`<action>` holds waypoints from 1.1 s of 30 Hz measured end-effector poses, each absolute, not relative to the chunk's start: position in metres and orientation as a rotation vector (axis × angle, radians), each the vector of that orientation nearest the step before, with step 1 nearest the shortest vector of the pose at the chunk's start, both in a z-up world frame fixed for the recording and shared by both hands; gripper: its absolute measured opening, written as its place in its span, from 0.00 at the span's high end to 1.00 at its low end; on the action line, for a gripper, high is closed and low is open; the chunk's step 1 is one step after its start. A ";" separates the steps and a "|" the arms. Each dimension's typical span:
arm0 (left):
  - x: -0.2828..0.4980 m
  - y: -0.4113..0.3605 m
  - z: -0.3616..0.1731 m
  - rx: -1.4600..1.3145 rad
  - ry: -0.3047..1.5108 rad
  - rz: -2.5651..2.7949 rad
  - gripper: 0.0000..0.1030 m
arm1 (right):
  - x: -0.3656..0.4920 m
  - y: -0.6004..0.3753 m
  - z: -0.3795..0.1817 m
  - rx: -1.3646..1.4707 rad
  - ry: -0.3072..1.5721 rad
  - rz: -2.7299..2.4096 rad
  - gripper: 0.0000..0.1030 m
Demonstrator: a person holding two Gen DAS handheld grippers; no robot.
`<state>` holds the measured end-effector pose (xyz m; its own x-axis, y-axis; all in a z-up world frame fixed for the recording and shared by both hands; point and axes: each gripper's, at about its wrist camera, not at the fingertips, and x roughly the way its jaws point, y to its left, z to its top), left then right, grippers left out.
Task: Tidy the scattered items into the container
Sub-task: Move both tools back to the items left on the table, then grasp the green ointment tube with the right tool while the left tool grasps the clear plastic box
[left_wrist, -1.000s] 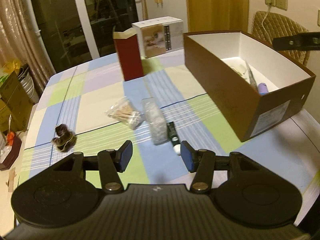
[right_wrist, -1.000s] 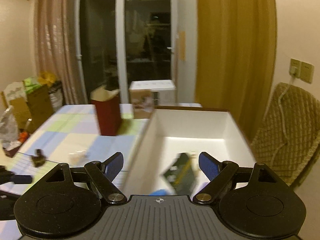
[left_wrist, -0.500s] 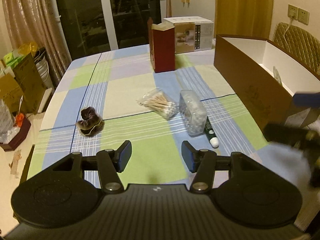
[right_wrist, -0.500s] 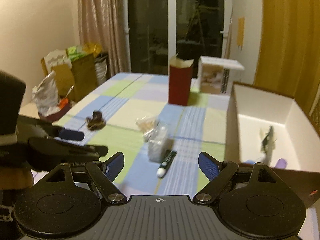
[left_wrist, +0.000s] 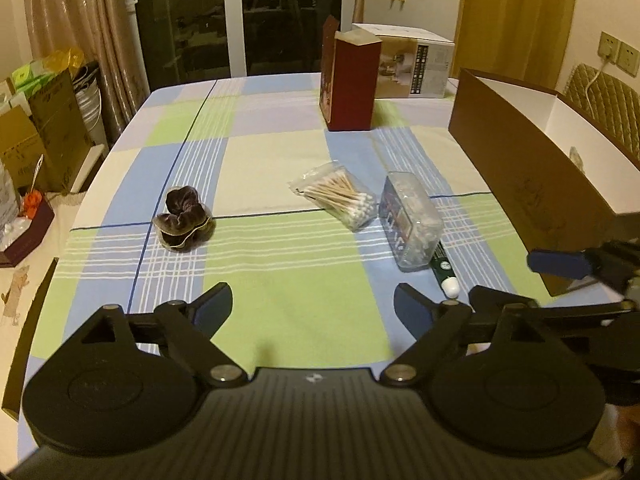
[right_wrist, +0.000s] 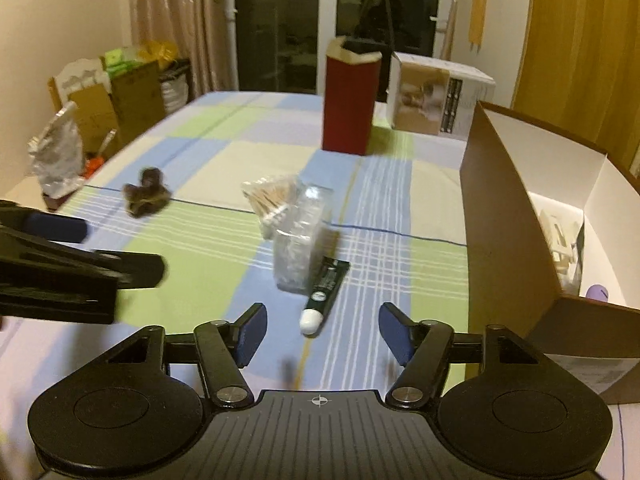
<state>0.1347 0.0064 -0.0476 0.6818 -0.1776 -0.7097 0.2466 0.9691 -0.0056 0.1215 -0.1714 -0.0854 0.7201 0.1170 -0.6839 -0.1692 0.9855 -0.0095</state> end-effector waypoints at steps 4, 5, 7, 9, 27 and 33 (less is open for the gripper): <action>0.140 0.007 -0.051 0.095 0.785 -0.242 0.17 | 0.138 -0.168 -0.101 -0.069 0.776 0.137 0.47; 0.141 0.007 -0.052 0.094 0.784 -0.242 0.17 | 0.142 -0.167 -0.104 -0.065 0.781 0.135 0.48; 0.143 0.008 -0.053 0.091 0.781 -0.239 0.17 | 0.149 -0.166 -0.109 -0.054 0.795 0.133 0.59; 0.145 0.008 -0.054 0.089 0.779 -0.237 0.17 | 0.153 -0.164 -0.112 -0.046 0.807 0.131 0.60; 0.174 -0.038 -0.056 0.147 0.732 -0.354 0.21 | 0.137 -0.198 -0.100 -0.074 0.820 0.113 0.83; 0.196 -0.079 -0.069 0.207 0.745 -0.428 0.31 | 0.126 -0.204 -0.093 -0.081 0.810 0.123 0.83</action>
<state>0.1965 -0.0790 -0.0694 0.6545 -0.3025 -0.6929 0.4467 0.8941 0.0316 0.1261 -0.2043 -0.0927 0.6829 0.0782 -0.7263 -0.1403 0.9898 -0.0253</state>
